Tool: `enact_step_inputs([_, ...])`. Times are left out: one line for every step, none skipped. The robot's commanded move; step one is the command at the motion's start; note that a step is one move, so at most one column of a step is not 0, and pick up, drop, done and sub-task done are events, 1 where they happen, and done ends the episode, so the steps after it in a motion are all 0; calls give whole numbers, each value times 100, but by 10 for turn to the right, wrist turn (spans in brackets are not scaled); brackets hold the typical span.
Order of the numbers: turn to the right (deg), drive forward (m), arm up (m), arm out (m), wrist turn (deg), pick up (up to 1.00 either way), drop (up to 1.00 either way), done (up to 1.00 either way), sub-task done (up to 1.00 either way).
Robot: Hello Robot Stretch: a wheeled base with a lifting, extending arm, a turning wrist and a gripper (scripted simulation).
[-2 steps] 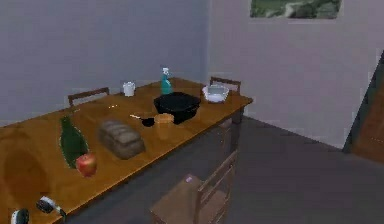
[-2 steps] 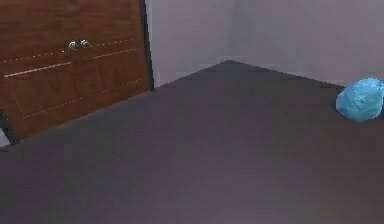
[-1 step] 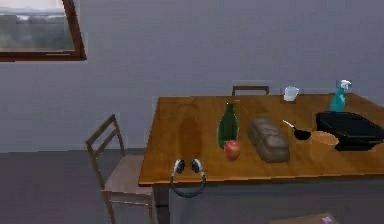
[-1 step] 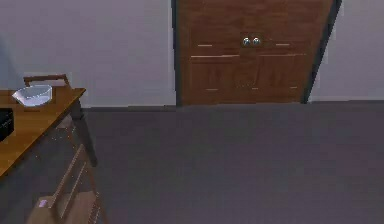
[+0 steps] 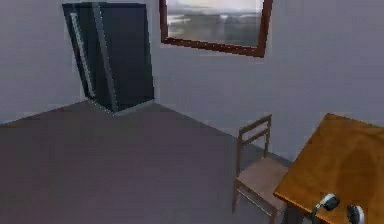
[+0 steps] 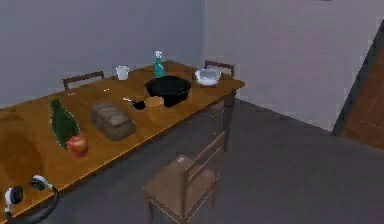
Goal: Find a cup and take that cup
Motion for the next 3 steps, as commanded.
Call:
enact_step_inputs([450, 0, 0, 0, 0, 0, 0, 0, 0])
enact_step_inputs([450, 0, 0, 0, 0, 0, 0, 0, 0])
enact_step_inputs([210, 0, 0, 0, 0, 0, 0, 0, 0])
